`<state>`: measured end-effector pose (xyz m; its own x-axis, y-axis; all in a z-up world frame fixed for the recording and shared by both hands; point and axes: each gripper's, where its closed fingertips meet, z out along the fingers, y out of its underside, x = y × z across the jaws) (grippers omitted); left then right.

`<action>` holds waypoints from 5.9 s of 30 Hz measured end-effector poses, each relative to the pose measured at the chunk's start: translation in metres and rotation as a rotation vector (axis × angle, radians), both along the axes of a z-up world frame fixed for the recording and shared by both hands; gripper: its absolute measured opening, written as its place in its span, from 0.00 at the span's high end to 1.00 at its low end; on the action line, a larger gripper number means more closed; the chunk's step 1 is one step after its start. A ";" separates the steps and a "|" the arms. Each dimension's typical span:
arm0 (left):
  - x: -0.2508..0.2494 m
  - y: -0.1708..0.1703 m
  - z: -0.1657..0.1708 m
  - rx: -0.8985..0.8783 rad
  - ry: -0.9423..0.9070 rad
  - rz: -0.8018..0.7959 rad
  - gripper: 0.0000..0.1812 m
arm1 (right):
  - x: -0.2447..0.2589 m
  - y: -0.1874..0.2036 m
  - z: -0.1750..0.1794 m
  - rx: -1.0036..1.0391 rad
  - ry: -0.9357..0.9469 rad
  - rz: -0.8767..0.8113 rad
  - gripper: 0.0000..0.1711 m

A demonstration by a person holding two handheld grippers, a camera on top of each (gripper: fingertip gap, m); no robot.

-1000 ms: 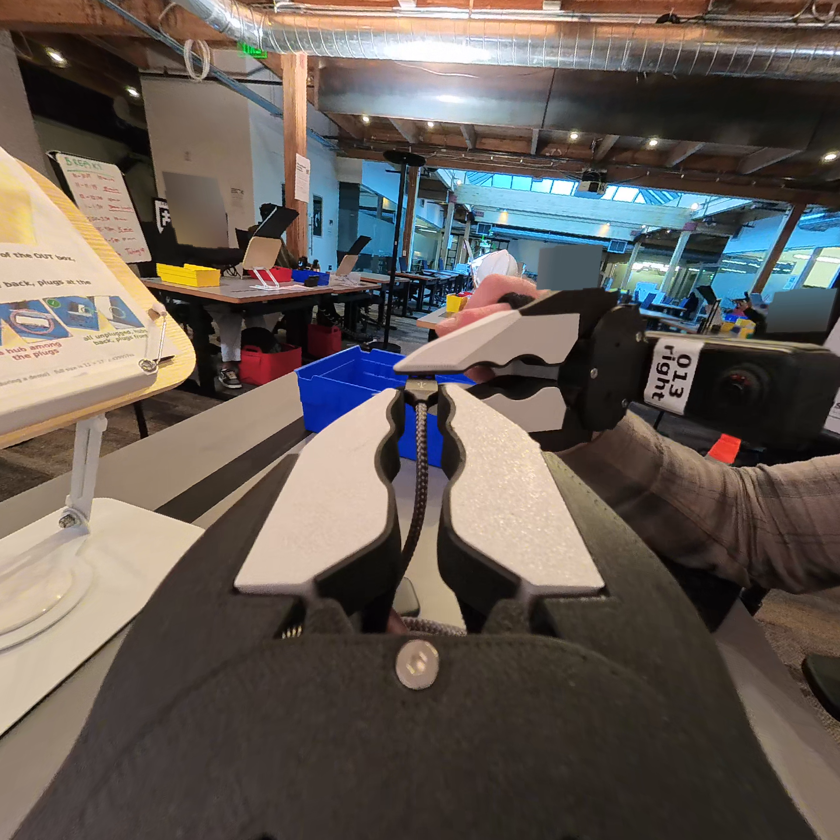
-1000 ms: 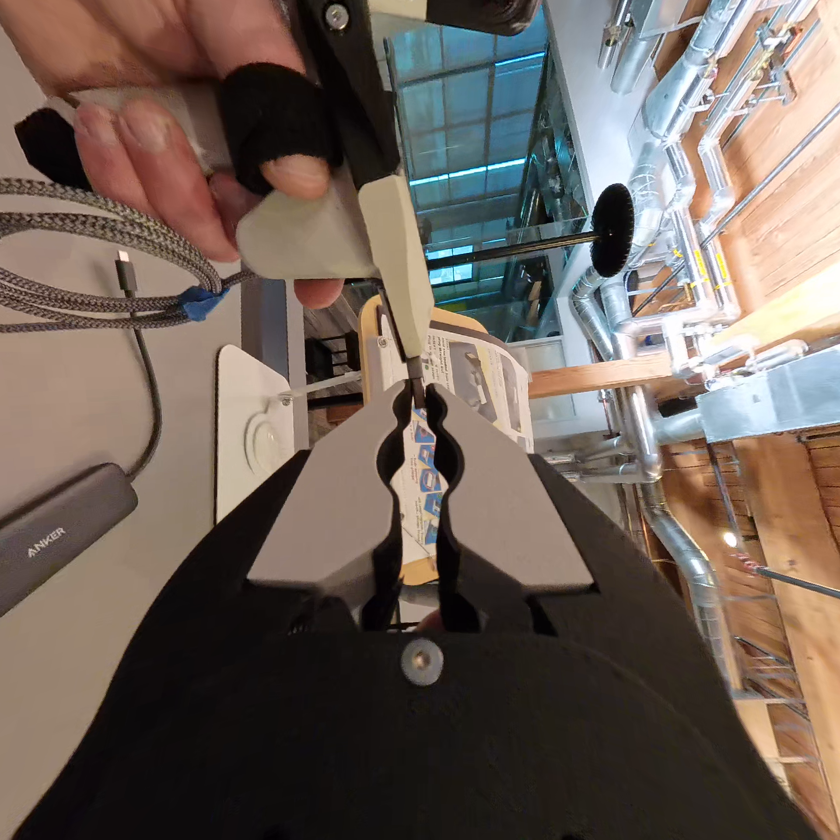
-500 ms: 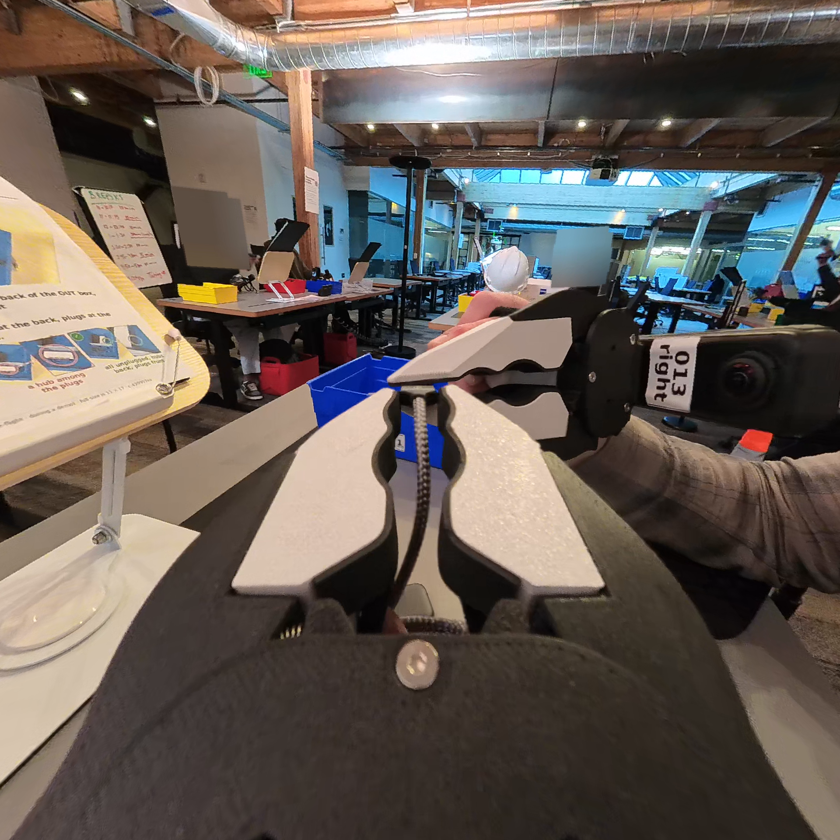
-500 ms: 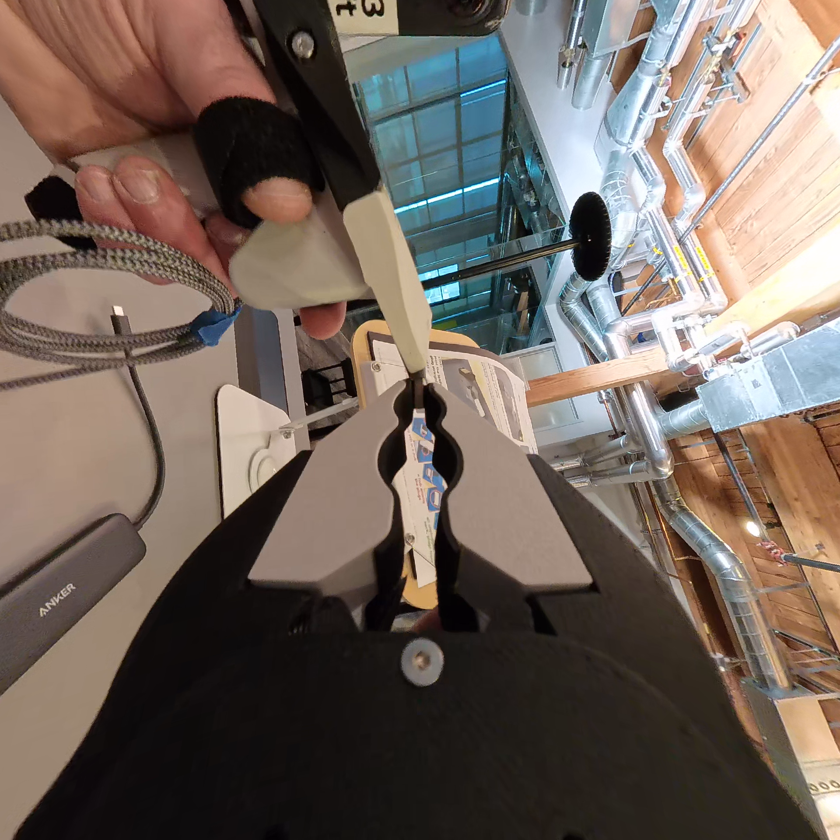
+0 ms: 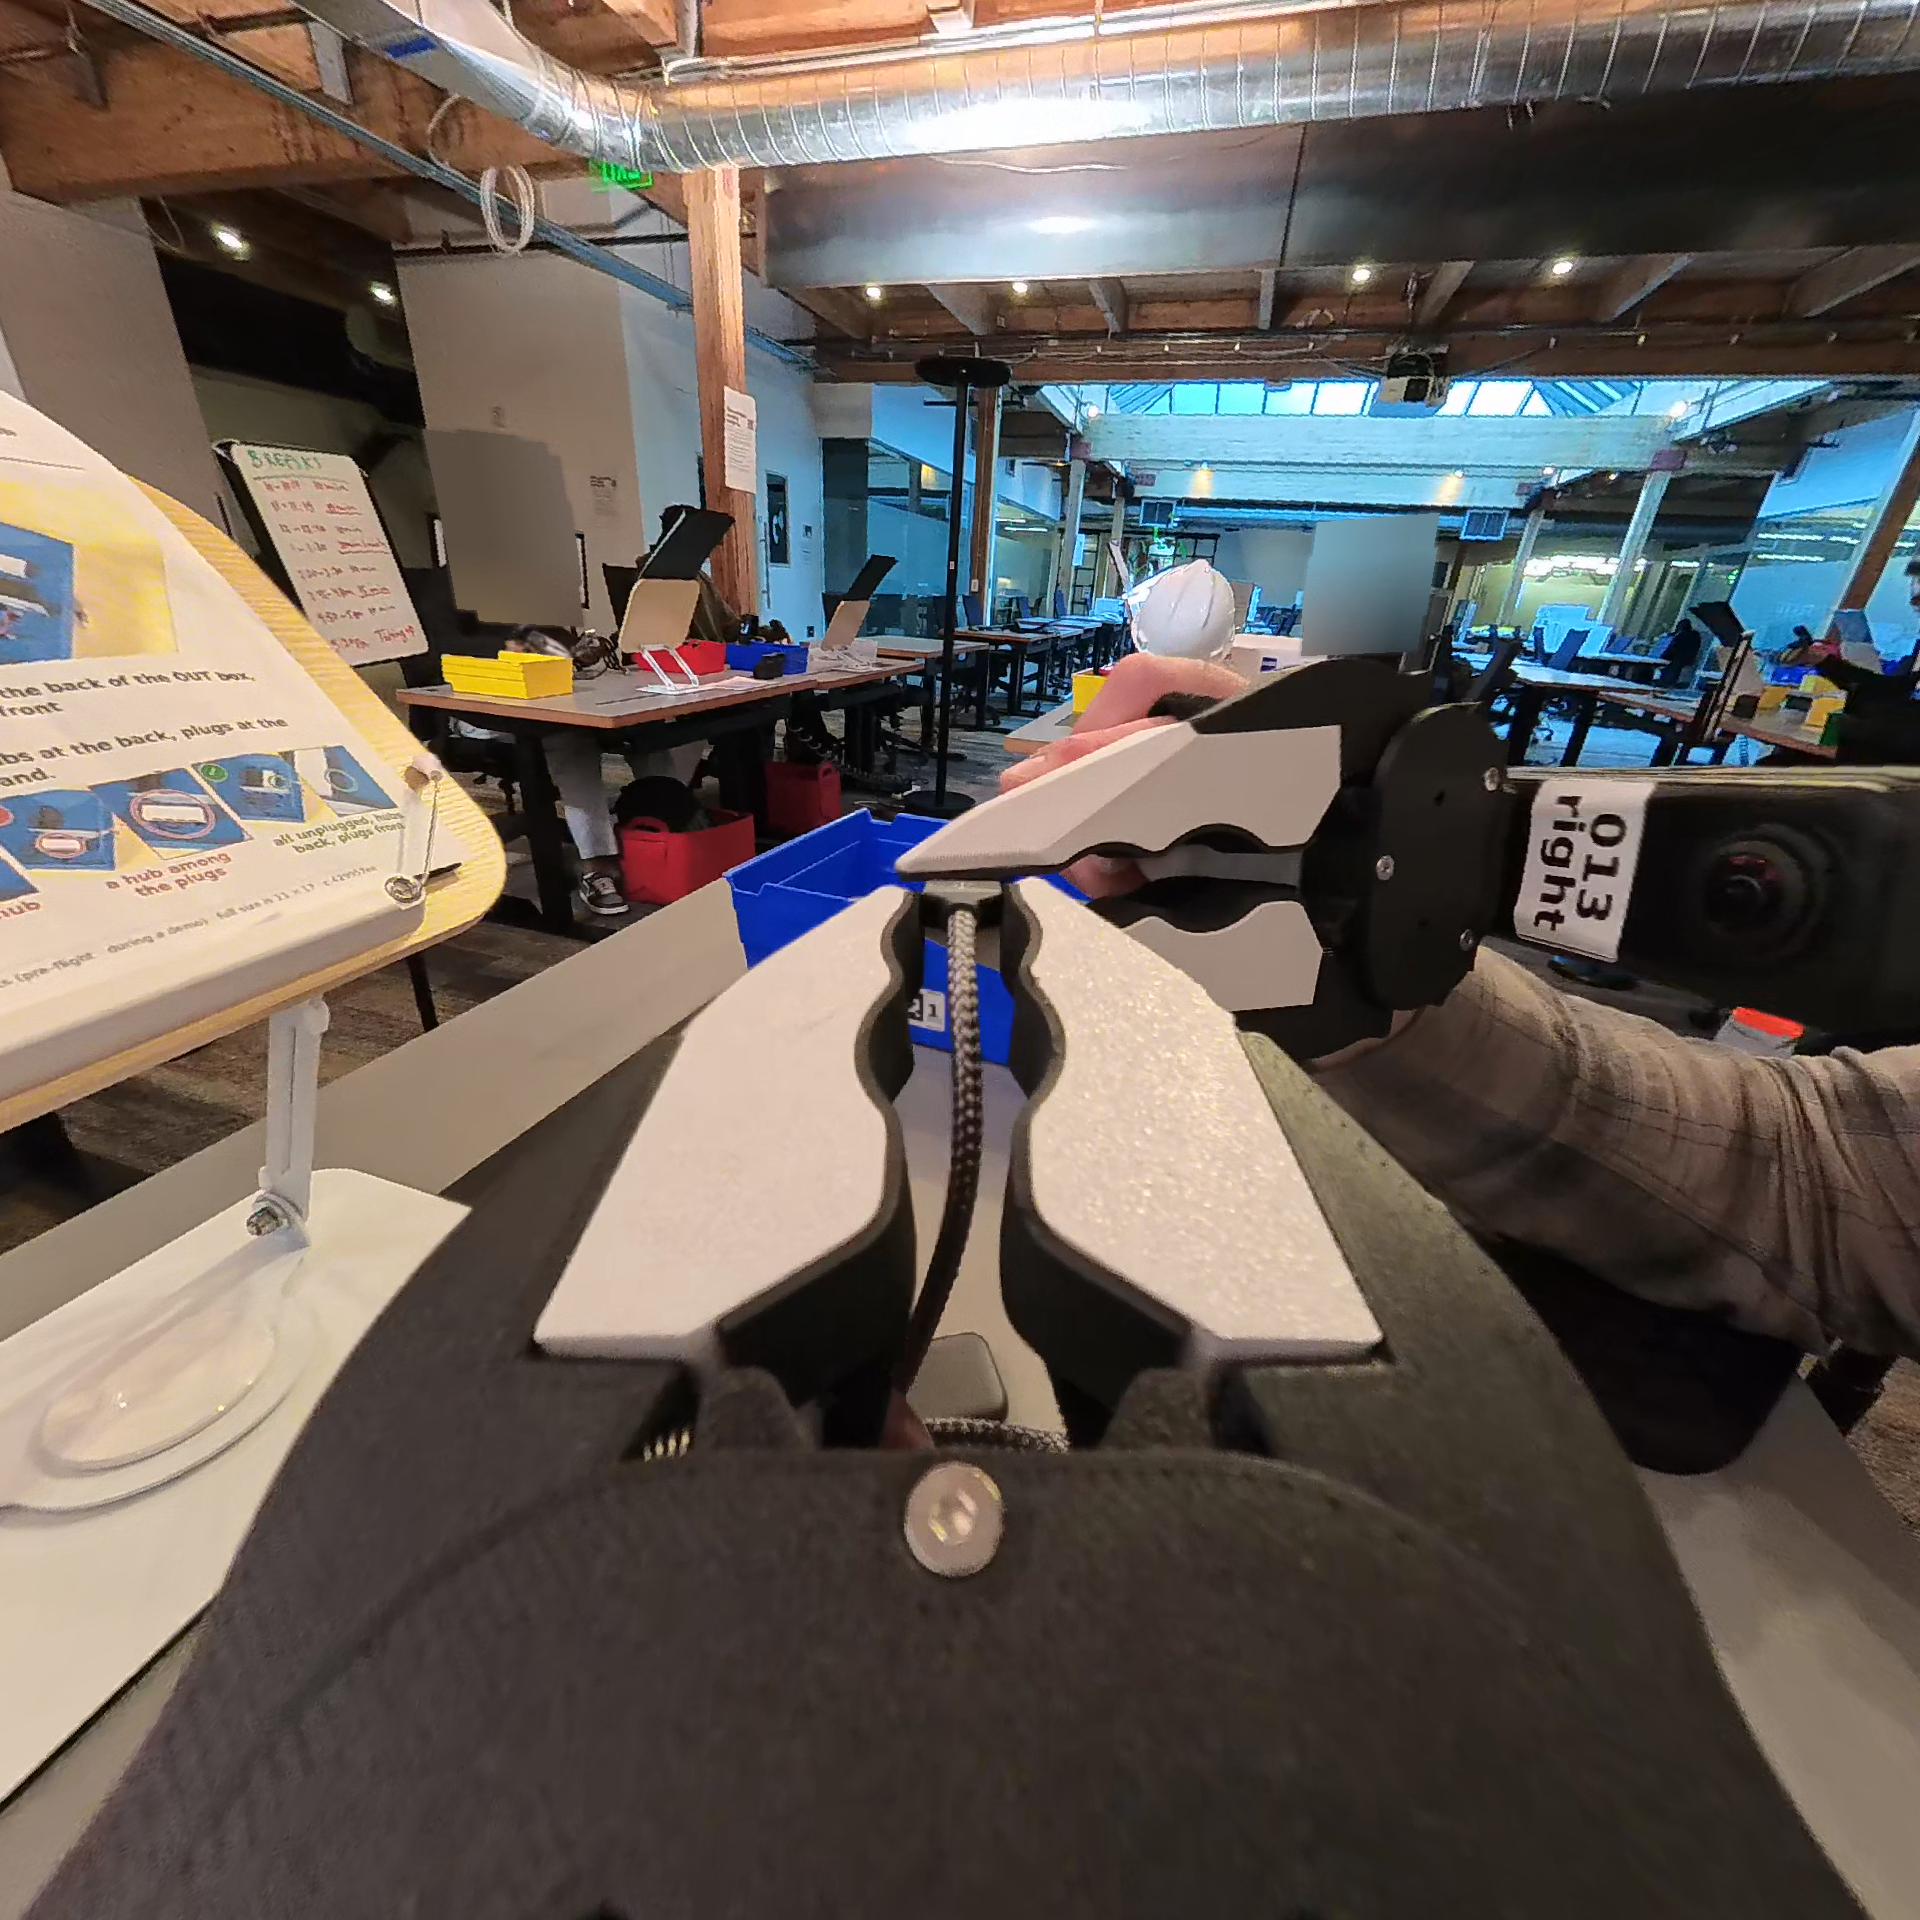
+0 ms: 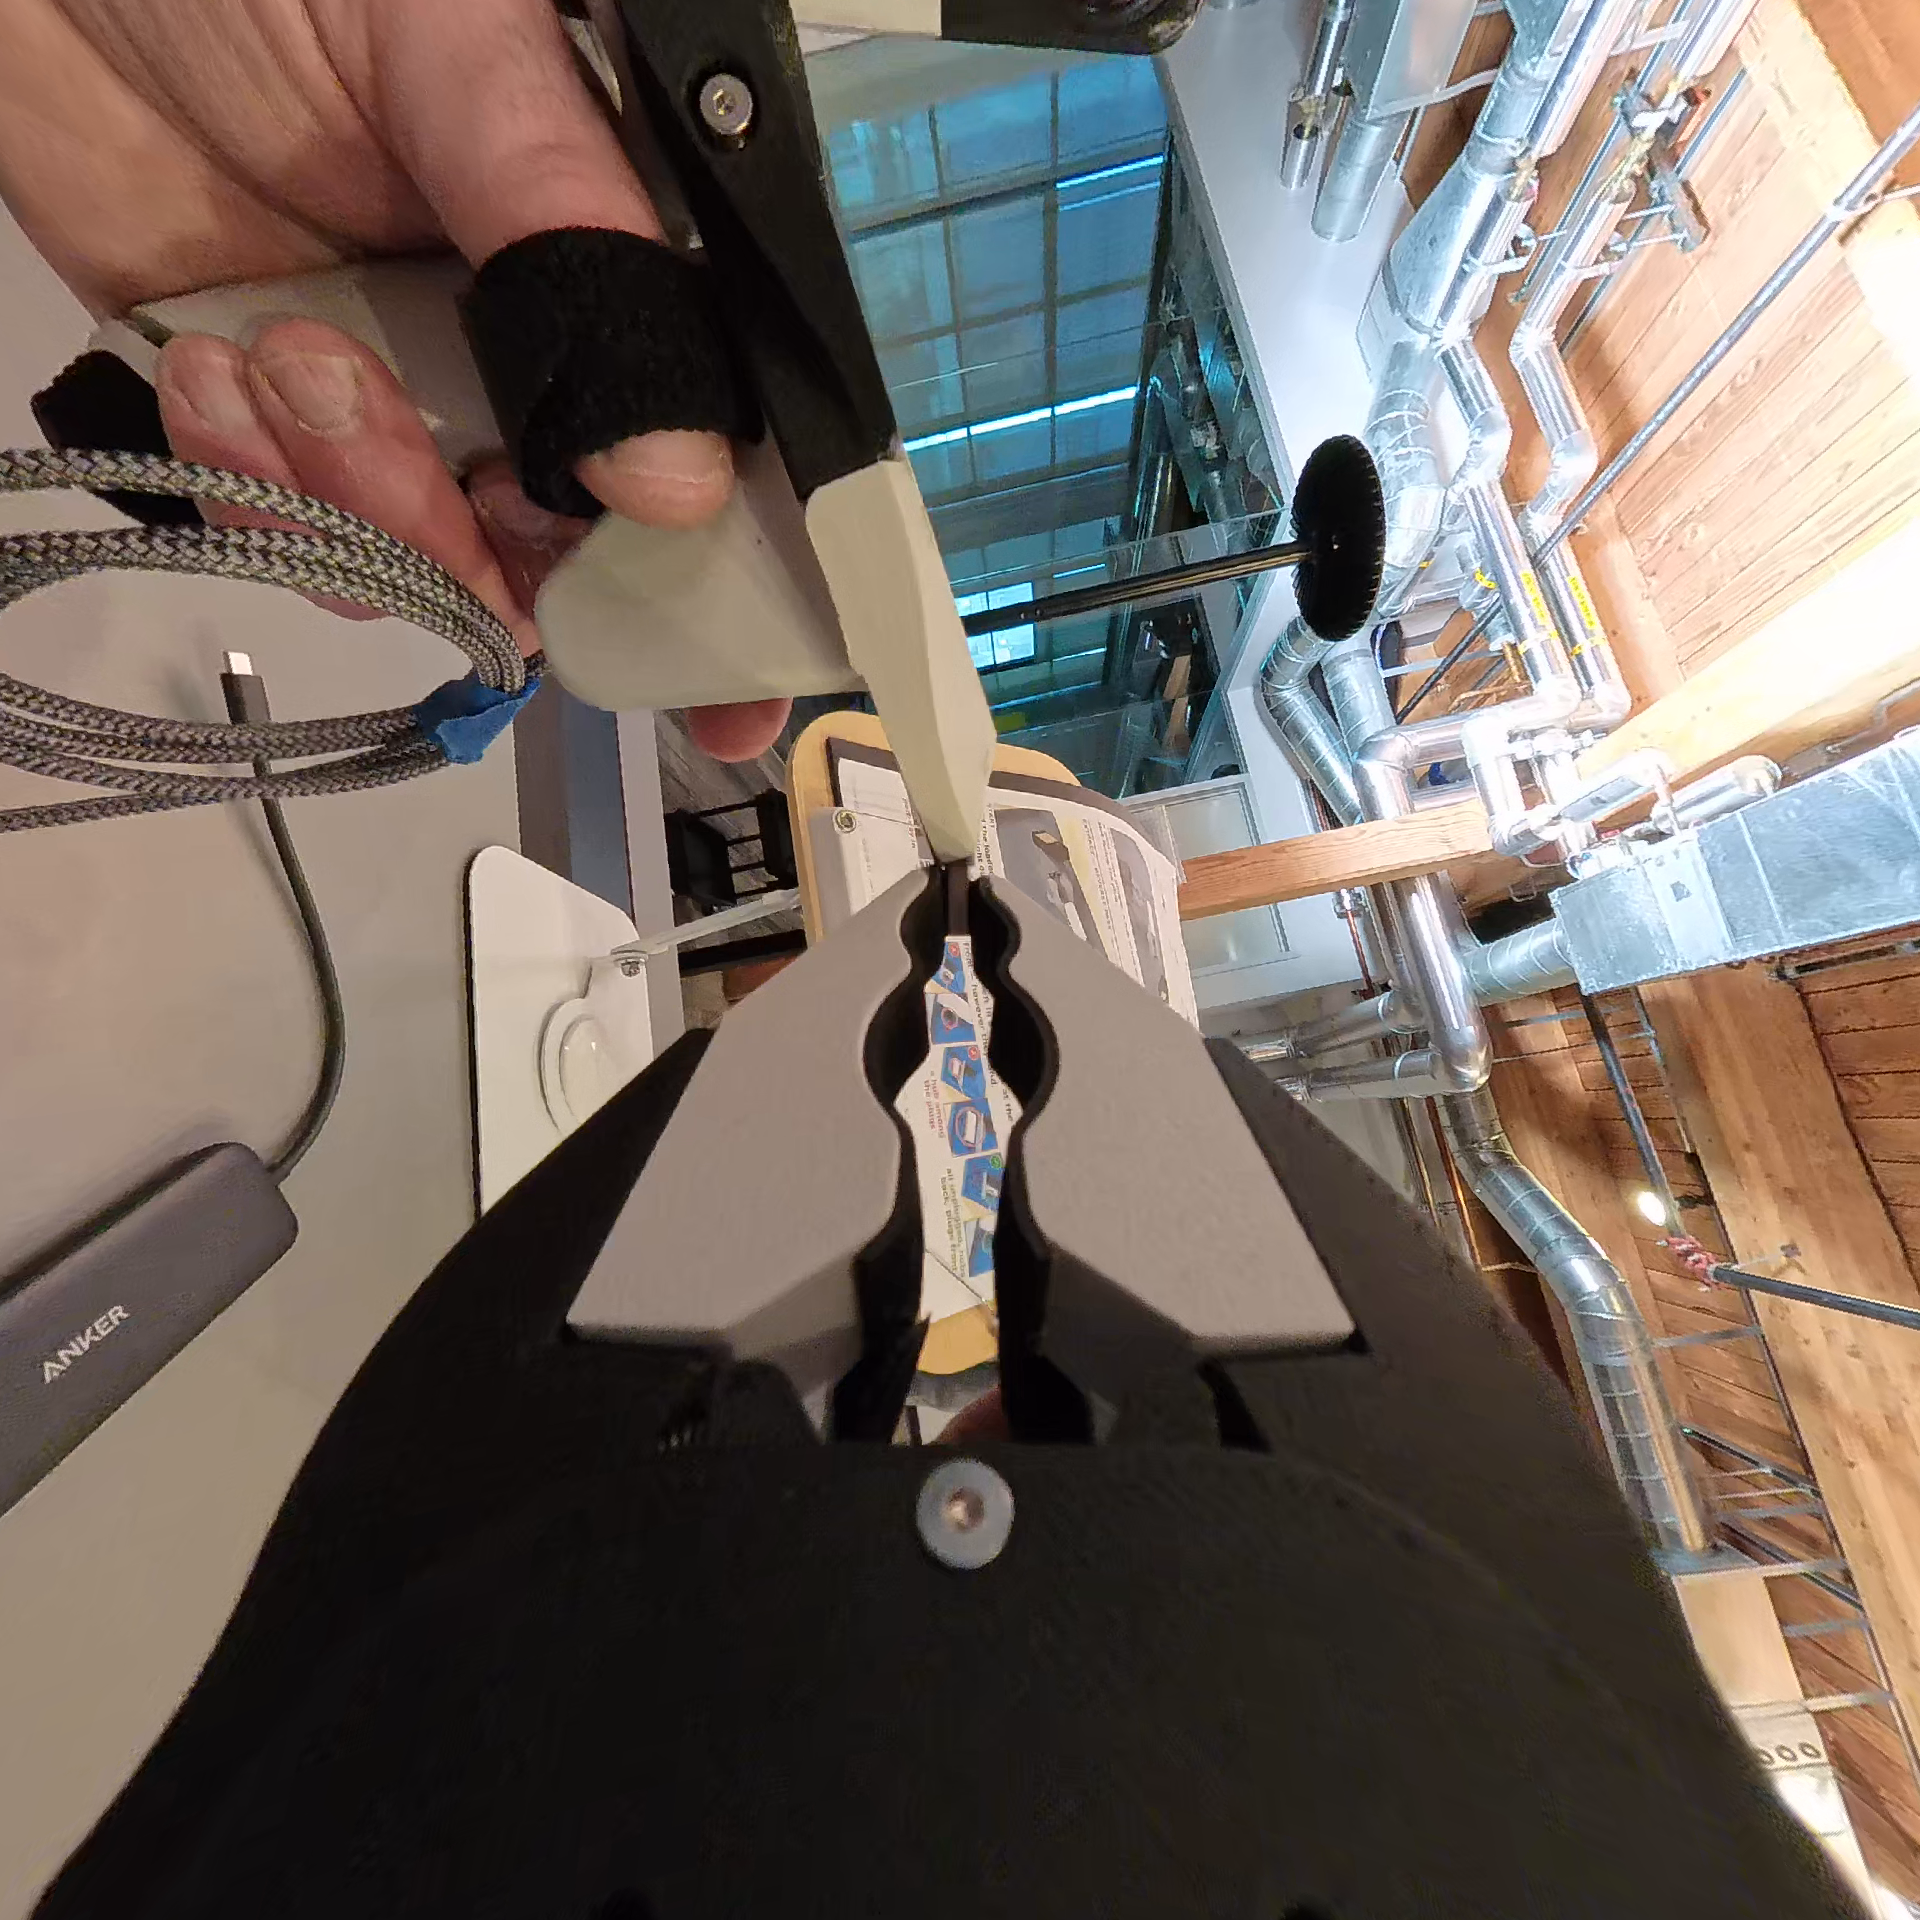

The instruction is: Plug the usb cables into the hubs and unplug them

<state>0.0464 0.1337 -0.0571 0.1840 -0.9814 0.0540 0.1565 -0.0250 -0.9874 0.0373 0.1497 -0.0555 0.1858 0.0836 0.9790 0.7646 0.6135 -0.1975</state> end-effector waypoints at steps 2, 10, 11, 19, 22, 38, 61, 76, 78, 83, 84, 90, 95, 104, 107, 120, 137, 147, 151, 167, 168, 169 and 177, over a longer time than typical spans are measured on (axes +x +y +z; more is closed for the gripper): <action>-0.001 0.000 0.000 0.007 0.008 0.004 0.92 | -0.001 0.000 0.000 -0.003 0.005 0.003 0.99; -0.007 0.010 0.000 -0.006 0.020 0.036 0.92 | 0.007 0.003 0.006 -0.075 0.074 0.012 0.90; -0.009 0.013 0.000 0.001 0.028 0.047 0.92 | 0.011 0.005 0.006 -0.108 0.085 0.010 0.89; -0.028 0.030 0.005 0.027 0.040 0.112 0.92 | 0.057 0.031 -0.045 -0.625 0.148 -0.043 0.84; -0.033 0.034 0.007 0.026 0.037 0.119 0.92 | 0.072 0.034 -0.086 -0.907 0.141 -0.122 0.77; -0.040 0.040 0.006 0.034 0.045 0.133 0.93 | 0.080 0.006 -0.239 -1.640 0.020 -0.413 0.67; -0.045 0.043 0.008 0.045 0.050 0.150 0.92 | 0.095 0.061 -0.227 -0.978 -0.318 -0.506 0.75; -0.044 0.044 0.007 0.042 0.056 0.146 0.92 | 0.110 0.046 -0.232 -1.631 0.342 -0.425 0.68; -0.044 0.044 0.007 0.038 0.054 0.143 0.92 | 0.113 0.049 -0.233 -1.654 0.407 -0.406 0.72; -0.042 0.044 0.004 0.035 0.062 0.141 0.92 | 0.106 0.050 -0.232 -1.676 0.452 -0.343 0.80; -0.042 0.043 0.004 0.036 0.062 0.141 0.92 | 0.105 0.052 -0.231 -1.668 0.462 -0.330 0.84; -0.042 0.043 0.003 0.037 0.064 0.142 0.92 | 0.108 0.052 -0.237 -1.596 0.356 -0.375 1.00; -0.043 0.045 0.004 0.035 0.061 0.143 0.93 | 0.093 0.038 -0.230 -1.651 0.357 -0.367 0.71; -0.046 0.049 0.004 0.027 0.054 0.144 0.92 | 0.074 0.030 -0.238 -1.598 0.260 -0.483 0.75; -0.046 0.047 0.005 0.031 0.053 0.143 0.93 | 0.073 0.031 -0.238 -1.589 0.258 -0.457 0.75; -0.048 0.053 0.001 0.033 0.069 0.162 0.92 | 0.082 0.058 -0.228 -1.035 -0.149 -0.577 0.76; -0.046 0.080 -0.046 -0.069 0.241 0.217 0.92 | 0.047 0.070 -0.201 -0.478 -0.401 -0.462 0.76; -0.047 0.106 -0.139 -0.190 0.628 0.324 0.92 | 0.027 0.064 -0.209 -0.358 -0.488 -0.380 0.76; -0.048 0.113 -0.162 -0.197 0.726 0.361 0.92 | 0.022 0.063 -0.213 -0.323 -0.517 -0.370 0.76; -0.041 0.109 -0.199 -0.160 0.889 0.358 0.93 | 0.021 0.066 -0.221 -0.371 -0.487 -0.379 0.76; -0.041 0.109 -0.199 -0.156 0.889 0.361 0.93 | 0.022 0.066 -0.222 -0.392 -0.473 -0.381 0.76; -0.040 0.108 -0.199 -0.152 0.889 0.357 0.93 | 0.023 0.066 -0.222 -0.416 -0.461 -0.383 0.76; -0.034 0.098 -0.199 -0.094 0.890 0.329 0.92 | 0.024 0.067 -0.223 -0.514 -0.367 -0.397 0.77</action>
<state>0.0126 0.2315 -0.2556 0.4618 -0.8719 -0.1628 -0.6383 -0.1992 -0.7436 0.0615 0.2168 -0.2781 -0.0340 0.5424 0.8394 0.9815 0.1765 -0.0744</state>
